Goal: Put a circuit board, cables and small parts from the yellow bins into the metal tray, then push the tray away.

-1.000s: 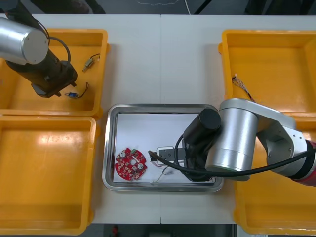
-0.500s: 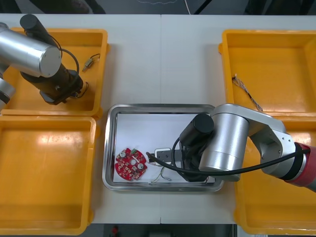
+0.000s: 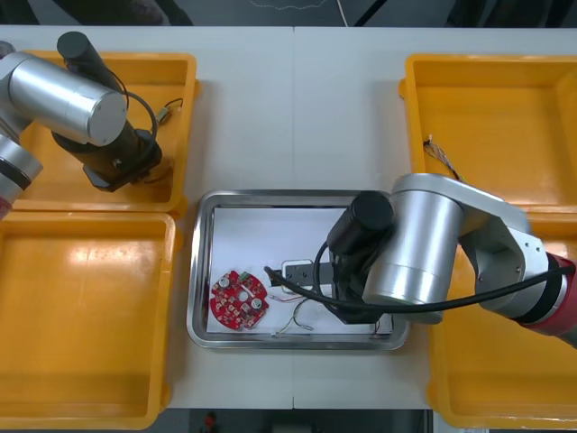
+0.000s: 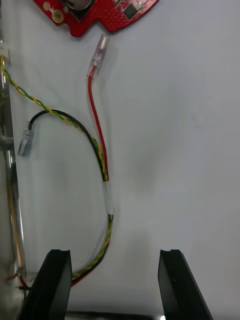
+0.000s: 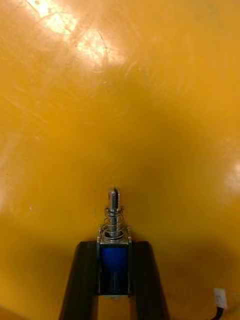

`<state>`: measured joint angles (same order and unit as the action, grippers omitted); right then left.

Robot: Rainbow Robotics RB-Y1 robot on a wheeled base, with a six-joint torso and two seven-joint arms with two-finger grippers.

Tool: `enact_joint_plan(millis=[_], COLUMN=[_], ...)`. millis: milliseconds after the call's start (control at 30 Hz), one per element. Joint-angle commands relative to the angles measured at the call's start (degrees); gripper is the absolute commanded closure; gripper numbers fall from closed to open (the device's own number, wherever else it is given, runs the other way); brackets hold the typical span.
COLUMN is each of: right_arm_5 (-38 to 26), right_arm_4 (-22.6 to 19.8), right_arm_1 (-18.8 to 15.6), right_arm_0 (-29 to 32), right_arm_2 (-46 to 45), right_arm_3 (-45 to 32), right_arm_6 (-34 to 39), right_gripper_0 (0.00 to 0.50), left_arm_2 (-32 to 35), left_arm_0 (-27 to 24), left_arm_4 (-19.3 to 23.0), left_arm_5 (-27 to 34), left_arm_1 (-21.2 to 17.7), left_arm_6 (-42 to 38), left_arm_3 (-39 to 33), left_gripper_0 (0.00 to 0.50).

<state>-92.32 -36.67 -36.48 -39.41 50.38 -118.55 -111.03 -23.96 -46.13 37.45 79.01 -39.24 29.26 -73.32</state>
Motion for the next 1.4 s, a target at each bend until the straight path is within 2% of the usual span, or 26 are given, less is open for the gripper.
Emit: enact_joint_plan(millis=[33,100,167,300,400,500,633,800,900,1033,1233,1400], right_arm_5=[-6.12,-8.67,-8.67,-8.67,-12.27,-17.28,-17.68,-17.68,-17.68,-17.68,-17.68,-17.68], right_arm_4=[-1.47,-1.73,-1.73,-1.73,-1.03,-3.49,-6.57,-7.36,-7.18,-5.87,-4.63,-4.63], right_arm_1=[3.70,4.22,4.22,4.22,3.70,5.02,6.42,6.42,5.81,4.05,1.59,0.09], right_arm_0=[-3.57,-4.36,-4.36,-4.36,-5.50,-6.20,-7.26,-9.10,-9.89,-9.98,-10.07,-10.16], right_arm_2=[-6.52,-7.92,-7.92,-7.92,-10.74,-13.64,-19.26,-25.85,-29.28,-33.24,-37.63,-40.88], right_arm_3=[-4.24,-4.67,-4.67,-4.67,-3.36,-2.04,-3.18,-3.36,-3.36,-3.27,-2.92,-0.63], right_arm_6=[-0.68,-0.68,-0.68,-0.68,0.11,-0.77,-0.33,0.03,0.38,2.13,9.61,14.35], right_gripper_0=[0.000,0.000,0.000,0.000,0.000,0.000,0.000,0.000,0.000,0.000,0.000,0.000], left_arm_2=[0.40,1.72,2.95,7.35,11.48,14.12,15.08,12.80,10.95,7.17,-1.62,-7.86], left_arm_0=[-1.33,-1.41,-1.41,-1.41,-1.33,-1.41,-1.33,-1.41,-1.33,-1.41,-1.41,-1.33], left_arm_4=[0.34,0.69,0.87,0.96,1.66,1.92,1.92,3.42,5.70,6.41,4.21,1.40], left_arm_5=[0.01,0.97,2.47,8.00,12.93,16.71,21.54,24.97,25.67,25.85,24.62,23.12], left_arm_1=[0.57,0.13,-0.14,-0.93,-1.37,-1.45,-1.45,-1.37,-1.01,0.30,3.29,5.75], left_arm_6=[-3.77,-3.25,-2.45,1.15,3.61,5.28,7.04,7.04,4.66,0.71,-3.25,-3.68], left_arm_3=[-0.86,-1.57,-2.62,-6.05,-9.74,-12.90,-18.53,-25.65,-29.25,-34.44,-39.53,-39.09], left_gripper_0=[0.500,0.500,0.500,0.500,0.500,0.500,0.500,0.498,0.500,0.499,0.498,0.500])
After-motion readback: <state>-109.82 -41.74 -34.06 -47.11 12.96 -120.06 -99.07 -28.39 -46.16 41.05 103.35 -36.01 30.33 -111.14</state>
